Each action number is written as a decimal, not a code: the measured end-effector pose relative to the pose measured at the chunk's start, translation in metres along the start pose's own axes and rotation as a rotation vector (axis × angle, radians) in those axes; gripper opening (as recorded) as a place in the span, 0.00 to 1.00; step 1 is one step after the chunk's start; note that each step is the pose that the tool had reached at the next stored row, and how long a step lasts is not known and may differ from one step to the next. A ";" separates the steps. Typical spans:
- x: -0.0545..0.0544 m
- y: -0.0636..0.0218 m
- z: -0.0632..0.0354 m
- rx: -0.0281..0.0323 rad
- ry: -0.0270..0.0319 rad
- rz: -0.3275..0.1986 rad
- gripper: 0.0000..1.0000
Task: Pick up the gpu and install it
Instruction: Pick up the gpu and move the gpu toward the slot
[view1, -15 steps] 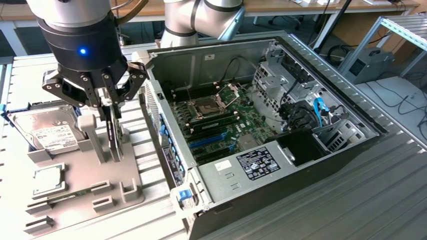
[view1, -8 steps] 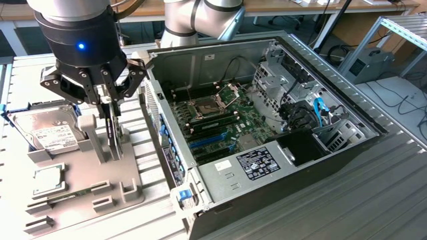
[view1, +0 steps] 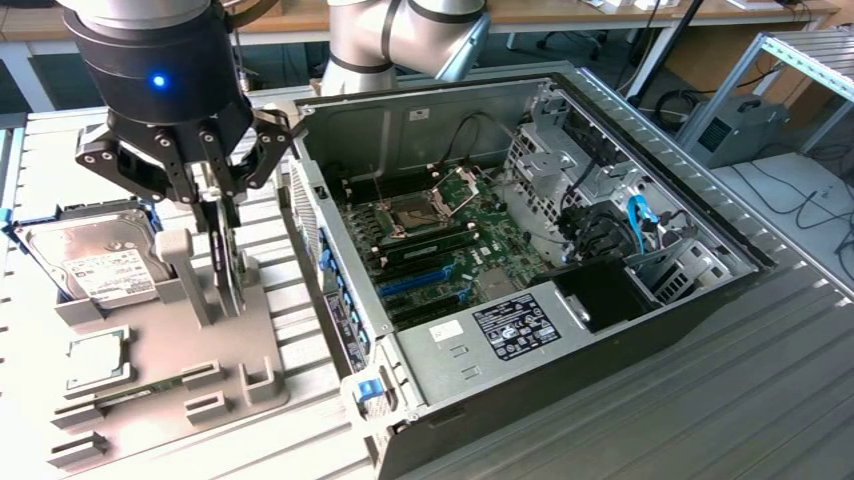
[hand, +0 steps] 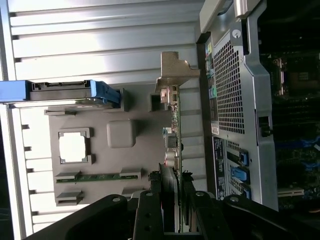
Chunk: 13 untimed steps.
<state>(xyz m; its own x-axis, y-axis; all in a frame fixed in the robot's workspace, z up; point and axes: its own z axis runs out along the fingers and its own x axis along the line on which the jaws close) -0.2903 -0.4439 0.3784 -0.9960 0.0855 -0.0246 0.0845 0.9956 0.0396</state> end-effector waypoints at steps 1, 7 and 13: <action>0.000 0.0000 -0.0008 0.0000 0.0000 0.000 0.27; 0.000 0.0003 -0.0066 0.0000 -0.0001 0.000 0.27; 0.000 0.0005 -0.0115 -0.0001 -0.0001 0.000 0.27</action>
<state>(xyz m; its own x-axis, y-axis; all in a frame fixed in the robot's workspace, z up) -0.2903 -0.4439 0.3899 -0.9960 0.0855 -0.0247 0.0845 0.9956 0.0397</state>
